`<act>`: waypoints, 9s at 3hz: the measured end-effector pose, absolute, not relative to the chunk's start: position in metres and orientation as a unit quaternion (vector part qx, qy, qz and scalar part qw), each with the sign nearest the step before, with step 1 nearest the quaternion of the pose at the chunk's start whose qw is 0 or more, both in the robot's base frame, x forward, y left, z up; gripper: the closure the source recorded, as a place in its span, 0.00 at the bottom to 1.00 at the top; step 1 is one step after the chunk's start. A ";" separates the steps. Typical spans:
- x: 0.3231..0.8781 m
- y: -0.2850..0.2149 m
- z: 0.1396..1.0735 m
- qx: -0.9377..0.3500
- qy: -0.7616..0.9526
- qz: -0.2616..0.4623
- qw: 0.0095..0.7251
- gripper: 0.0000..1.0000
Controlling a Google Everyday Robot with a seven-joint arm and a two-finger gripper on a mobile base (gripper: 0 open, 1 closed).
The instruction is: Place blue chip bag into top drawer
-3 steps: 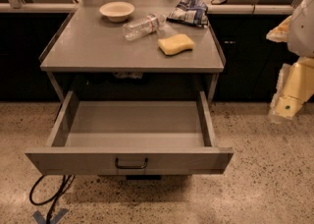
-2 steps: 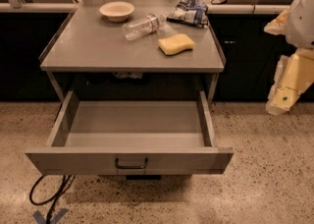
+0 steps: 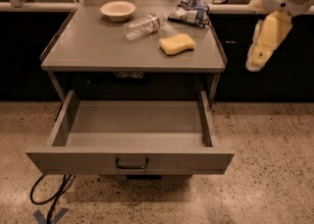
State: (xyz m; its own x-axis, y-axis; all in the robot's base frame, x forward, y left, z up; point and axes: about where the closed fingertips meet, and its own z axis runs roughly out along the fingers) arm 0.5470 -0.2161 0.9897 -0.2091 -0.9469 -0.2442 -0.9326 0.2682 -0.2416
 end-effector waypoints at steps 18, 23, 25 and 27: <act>0.766 -0.311 1.141 -0.395 0.734 -0.167 0.527 0.00; 0.848 -0.157 0.963 -0.483 0.736 0.028 0.473 0.00; 0.856 -0.153 0.960 -0.471 0.730 0.042 0.494 0.00; 0.902 -0.164 0.966 -0.412 0.739 -0.015 0.533 0.00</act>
Offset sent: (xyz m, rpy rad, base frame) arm 0.0172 -0.0004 0.0199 0.0201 -0.0621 -0.0080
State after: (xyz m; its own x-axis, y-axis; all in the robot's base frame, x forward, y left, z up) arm 0.9019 -0.1641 0.9663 -0.0917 -0.6243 -0.7758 -0.5933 0.6599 -0.4610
